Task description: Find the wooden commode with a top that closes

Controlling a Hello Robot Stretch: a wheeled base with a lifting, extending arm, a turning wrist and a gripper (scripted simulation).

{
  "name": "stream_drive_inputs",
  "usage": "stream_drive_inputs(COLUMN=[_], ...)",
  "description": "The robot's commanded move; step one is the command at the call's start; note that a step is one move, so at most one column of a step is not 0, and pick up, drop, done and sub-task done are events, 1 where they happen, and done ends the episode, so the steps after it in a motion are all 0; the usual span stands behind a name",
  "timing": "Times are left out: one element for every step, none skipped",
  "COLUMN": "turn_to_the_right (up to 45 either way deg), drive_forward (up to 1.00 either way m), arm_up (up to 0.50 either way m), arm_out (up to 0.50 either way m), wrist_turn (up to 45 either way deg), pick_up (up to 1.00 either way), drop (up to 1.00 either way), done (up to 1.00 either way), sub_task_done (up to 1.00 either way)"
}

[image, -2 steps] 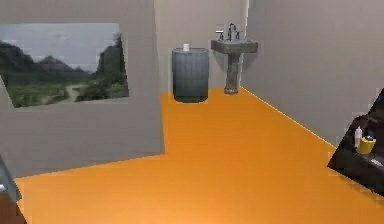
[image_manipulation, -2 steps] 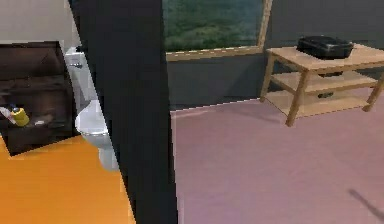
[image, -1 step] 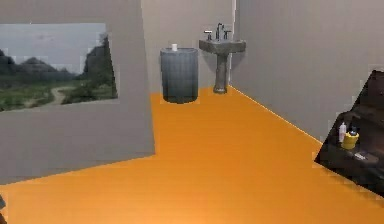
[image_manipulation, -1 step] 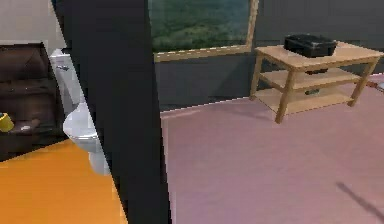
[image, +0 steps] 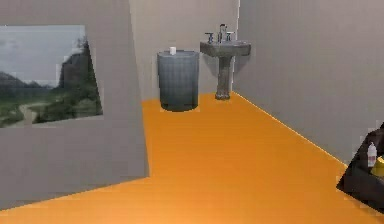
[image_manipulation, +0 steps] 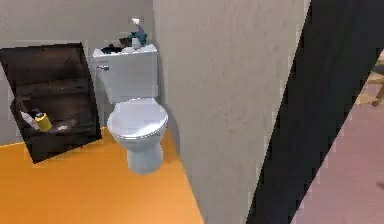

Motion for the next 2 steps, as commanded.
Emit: stream_drive_inputs(turn_to_the_right=[45.0,6.0], drive_forward=[0.00,0.00], arm_up=[0.00,0.00], arm_out=[0.00,0.00], wrist_turn=[0.0,0.0], pick_up=[0.00,0.00], drop=[0.00,0.00], done=[0.00,0.00], sub_task_done=[0.00,0.00])
